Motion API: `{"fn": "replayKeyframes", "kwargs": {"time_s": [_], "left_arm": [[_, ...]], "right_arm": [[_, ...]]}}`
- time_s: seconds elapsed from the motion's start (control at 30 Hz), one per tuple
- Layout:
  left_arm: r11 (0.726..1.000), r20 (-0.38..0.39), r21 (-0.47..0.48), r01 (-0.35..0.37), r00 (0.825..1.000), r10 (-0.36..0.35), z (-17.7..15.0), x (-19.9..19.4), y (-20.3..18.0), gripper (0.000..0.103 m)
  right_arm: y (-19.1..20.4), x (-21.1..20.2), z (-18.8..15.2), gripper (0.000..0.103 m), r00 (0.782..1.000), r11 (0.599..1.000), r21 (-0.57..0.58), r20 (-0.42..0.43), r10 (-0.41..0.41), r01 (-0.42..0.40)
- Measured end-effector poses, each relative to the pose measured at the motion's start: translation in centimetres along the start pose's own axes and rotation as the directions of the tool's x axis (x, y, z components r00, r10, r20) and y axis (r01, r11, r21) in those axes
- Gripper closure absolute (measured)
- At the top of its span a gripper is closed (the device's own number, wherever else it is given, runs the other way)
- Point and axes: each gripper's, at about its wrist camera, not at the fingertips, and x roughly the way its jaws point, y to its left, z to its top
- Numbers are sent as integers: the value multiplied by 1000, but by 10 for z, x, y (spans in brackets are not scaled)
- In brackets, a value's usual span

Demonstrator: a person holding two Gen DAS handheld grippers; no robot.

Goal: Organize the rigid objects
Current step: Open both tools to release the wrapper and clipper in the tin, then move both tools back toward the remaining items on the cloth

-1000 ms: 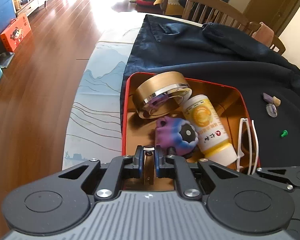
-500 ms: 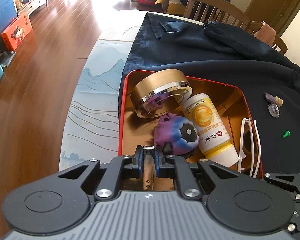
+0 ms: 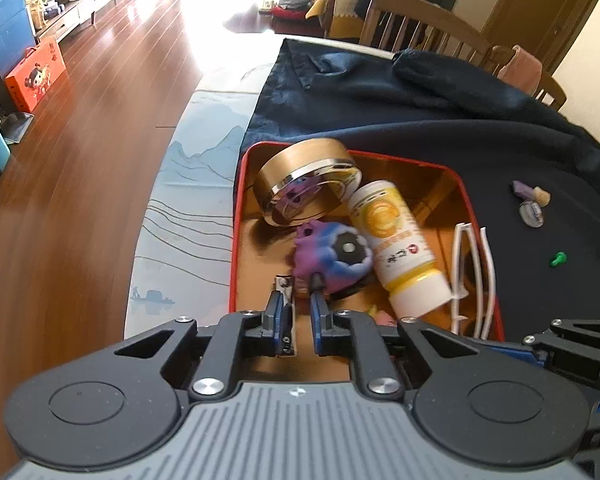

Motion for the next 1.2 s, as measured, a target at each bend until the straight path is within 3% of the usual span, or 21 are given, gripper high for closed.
{"fn": "replayKeyframes", "kwargs": {"time_s": [0.4, 0.57, 0.83, 1.0, 1.2], "left_arm": [[999, 74, 22, 41, 996, -42, -2, -33, -34, 89], [997, 85, 39, 59, 994, -63, -4, -38, -53, 89], [996, 97, 59, 60, 993, -65, -8, -40, -90, 88], [996, 99, 51, 68, 992, -73, -10, -37, -113, 73], [997, 92, 47, 61, 994, -65, -12, -28, -144, 73]], "right_arm": [[-32, -49, -4, 57, 998, 996, 83, 67, -19, 14], [-47, -69, -7, 46, 993, 996, 82, 100, -54, 46], [-74, -91, -14, 38, 988, 995, 79, 135, -74, 64], [-95, -102, -19, 33, 987, 995, 82, 143, -73, 62], [-122, -115, -26, 28, 985, 995, 73, 157, -73, 62]]}}
